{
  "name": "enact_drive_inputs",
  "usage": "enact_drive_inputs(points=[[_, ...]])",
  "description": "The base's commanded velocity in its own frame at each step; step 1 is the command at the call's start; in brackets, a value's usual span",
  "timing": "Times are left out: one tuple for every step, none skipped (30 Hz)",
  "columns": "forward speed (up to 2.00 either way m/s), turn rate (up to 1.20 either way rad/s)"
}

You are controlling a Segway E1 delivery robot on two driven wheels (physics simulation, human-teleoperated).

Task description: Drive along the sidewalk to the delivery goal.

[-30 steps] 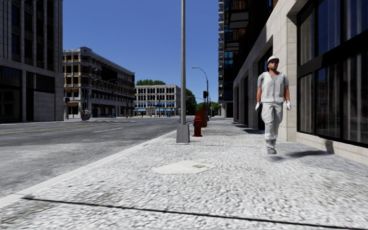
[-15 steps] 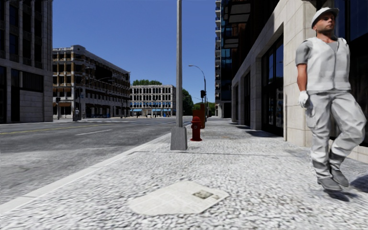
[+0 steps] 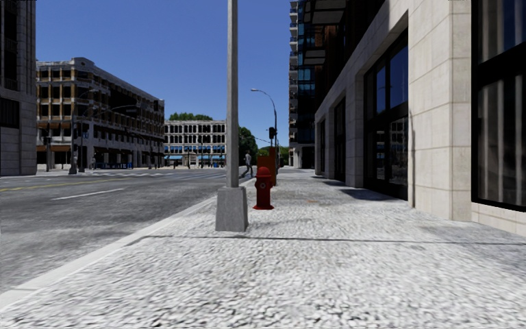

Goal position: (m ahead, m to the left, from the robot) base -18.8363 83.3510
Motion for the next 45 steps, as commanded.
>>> enact_drive_inputs(points=[[2.00, -0.36], [2.00, -0.36], [2.00, -0.36], [2.00, -0.36], [2.00, -0.36], [2.00, -0.36], [2.00, -0.37], [2.00, -0.37], [2.00, -0.37], [2.00, -0.37], [2.00, -0.37], [2.00, -0.37], [2.00, -0.37], [2.00, -0.38], [2.00, -0.38], [2.00, -0.38], [2.00, -0.38], [2.00, -0.38], [2.00, -0.38], [2.00, -0.38], [2.00, -0.38], [2.00, -0.38], [2.00, -0.38], [2.00, -0.38], [2.00, -0.38], [2.00, -0.38], [2.00, -0.38], [2.00, -0.38], [2.00, -0.38], [2.00, 0.00], [2.00, 0.00], [2.00, 0.00], [2.00, 0.00], [2.00, 0.00], [2.00, 0.00], [2.00, 0.00], [2.00, 0.00], [2.00, 0.00], [2.00, 0.00], [2.00, 0.00], [2.00, 0.00], [2.00, 0.00], [2.00, 0.00], [2.00, 0.00], [2.00, 0.00]])
